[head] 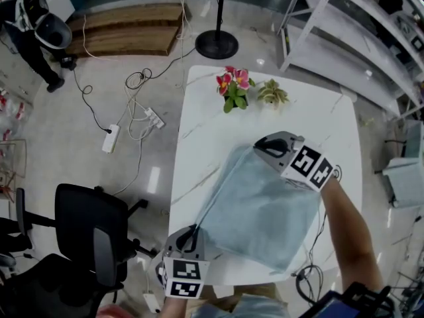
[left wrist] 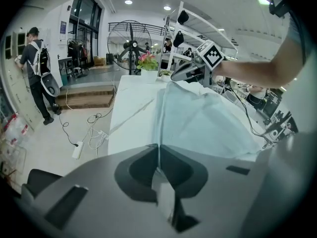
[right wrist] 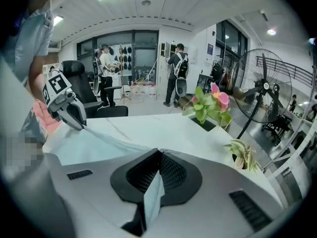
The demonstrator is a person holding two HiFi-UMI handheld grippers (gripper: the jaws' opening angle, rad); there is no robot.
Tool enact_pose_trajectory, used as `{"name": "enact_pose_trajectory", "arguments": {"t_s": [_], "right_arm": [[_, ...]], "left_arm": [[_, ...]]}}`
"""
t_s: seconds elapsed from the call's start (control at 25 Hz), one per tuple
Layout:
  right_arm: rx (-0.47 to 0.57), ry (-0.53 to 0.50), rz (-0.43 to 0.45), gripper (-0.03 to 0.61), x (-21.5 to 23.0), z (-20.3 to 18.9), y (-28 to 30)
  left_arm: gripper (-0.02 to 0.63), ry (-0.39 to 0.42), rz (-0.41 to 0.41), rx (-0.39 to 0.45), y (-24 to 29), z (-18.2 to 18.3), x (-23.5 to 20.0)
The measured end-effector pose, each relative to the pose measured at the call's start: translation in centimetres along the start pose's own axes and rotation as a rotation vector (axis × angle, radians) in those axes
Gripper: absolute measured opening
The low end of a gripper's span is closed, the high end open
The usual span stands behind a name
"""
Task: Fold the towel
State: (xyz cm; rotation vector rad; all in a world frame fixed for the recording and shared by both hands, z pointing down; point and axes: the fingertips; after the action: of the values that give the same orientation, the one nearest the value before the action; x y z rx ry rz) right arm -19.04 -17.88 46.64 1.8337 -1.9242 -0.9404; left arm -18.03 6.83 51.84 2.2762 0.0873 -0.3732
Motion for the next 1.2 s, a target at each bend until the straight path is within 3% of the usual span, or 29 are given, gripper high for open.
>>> {"name": "enact_pose_trajectory", "arguments": {"t_s": [0.16,0.28,0.4,0.48,0.52,0.68,0.8,1.2], "right_arm": [[0.044,-0.021,0.018,0.028,-0.1,1.3,-0.6],[0.004,-0.017,0.065,0.127,-0.5,0.5,-0.1],[-0.047,-0.037,0.100,0.163,-0.9,-0.8,0.7],[-0.059,-0.061,0.100,0.045,-0.9,-1.3,1.2],[-0.047,-0.064,0.093,0.033,-0.8,-1.1,1.2],[0.069,-0.058,0.021,0.031,0.3,1.5,-0.1],[0.100,-0.083,-0.028,0.032,0.8,2.8,-0.1],[-0.033,-0.096,-0.020,0.034,0.0,-1.0,5.9]], "left_arm": [[0.021,-0.001,-0.002,-0.001,0.0,-0.1,0.1],[0.021,0.000,-0.006,-0.002,-0.2,-0.1,0.1],[0.021,0.003,-0.007,0.003,-0.2,-0.1,0.1],[0.021,0.006,-0.005,0.002,-0.2,-0.1,0.1],[0.020,0.005,-0.005,0.001,-0.1,-0.1,0.0],[0.021,0.000,-0.007,0.001,-0.2,-0.1,0.1],[0.021,-0.003,-0.006,0.008,-0.6,0.2,0.3],[0.021,-0.022,0.004,-0.021,-0.6,-0.3,-0.3]]}}
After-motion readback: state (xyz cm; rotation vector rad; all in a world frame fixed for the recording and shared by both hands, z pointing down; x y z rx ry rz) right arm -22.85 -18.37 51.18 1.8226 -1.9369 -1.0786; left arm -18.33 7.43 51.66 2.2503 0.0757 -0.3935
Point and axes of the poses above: the fingertips, and each gripper's own axes: y forward along the fingers, x to its right, z out of its top, and after that the axes turned 11 degrees about -z, right-handed
